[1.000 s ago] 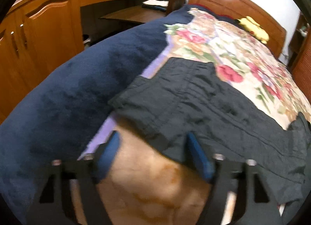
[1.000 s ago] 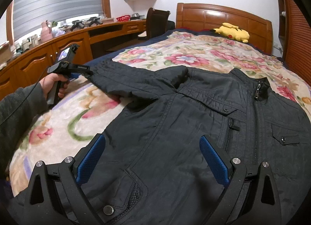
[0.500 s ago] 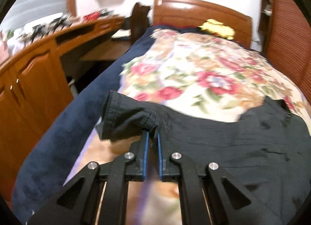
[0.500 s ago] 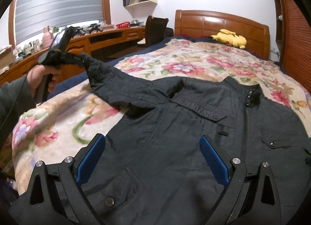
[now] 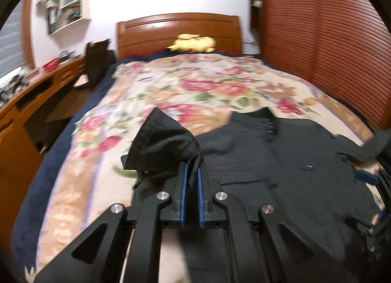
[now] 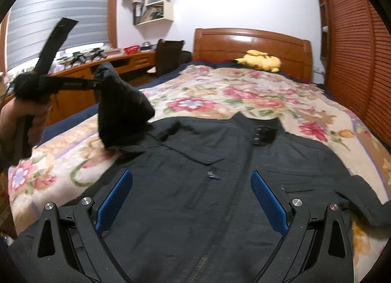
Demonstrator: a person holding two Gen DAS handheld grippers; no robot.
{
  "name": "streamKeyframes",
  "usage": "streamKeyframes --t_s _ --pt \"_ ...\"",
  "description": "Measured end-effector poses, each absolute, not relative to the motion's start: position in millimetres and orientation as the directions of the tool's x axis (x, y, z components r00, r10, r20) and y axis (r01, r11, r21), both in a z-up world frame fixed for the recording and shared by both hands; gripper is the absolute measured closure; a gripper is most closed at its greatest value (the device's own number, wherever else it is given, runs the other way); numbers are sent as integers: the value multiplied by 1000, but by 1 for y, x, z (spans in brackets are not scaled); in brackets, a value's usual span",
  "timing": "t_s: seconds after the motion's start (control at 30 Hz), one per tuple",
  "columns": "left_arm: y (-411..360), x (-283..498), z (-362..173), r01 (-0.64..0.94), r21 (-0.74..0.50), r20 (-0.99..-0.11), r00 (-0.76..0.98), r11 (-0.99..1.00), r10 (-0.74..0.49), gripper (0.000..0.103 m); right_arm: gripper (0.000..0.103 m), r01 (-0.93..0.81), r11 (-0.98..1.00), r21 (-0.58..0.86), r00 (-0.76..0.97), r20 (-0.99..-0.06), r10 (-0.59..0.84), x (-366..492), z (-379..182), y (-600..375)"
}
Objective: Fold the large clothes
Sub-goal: 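Lift the sleeve with the left tool, lay it across the jacket body, open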
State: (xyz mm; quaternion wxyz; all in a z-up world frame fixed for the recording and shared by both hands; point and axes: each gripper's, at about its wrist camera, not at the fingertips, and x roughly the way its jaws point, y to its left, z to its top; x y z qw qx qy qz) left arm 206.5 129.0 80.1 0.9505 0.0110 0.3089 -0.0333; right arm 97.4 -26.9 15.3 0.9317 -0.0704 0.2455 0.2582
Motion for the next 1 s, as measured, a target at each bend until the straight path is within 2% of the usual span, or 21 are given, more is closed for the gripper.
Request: streamKeyframes --t_s 0.13,0.33,0.6,0.73,0.87,1.0 --pt "91 198 74 135 -7 -590 800 991 -113 100 4 -489 872 -10 761 -494 421 98 17 -48" --pt "57 182 41 172 -100 -610 767 980 -197 100 4 -457 889 -6 770 -504 392 101 15 -71" --pt "36 148 15 180 -49 -646 745 982 -169 94 4 -440 898 20 767 -512 387 107 13 -85" --pt "41 124 18 186 -26 -623 765 982 -162 86 6 -455 890 28 763 -502 406 106 14 -78" --pt "48 100 20 198 -28 -616 769 980 -173 63 8 -491 870 53 736 -509 446 108 12 -66" --pt "58 80 19 163 -6 -604 786 987 -134 57 12 -526 847 74 702 -524 482 110 8 -52"
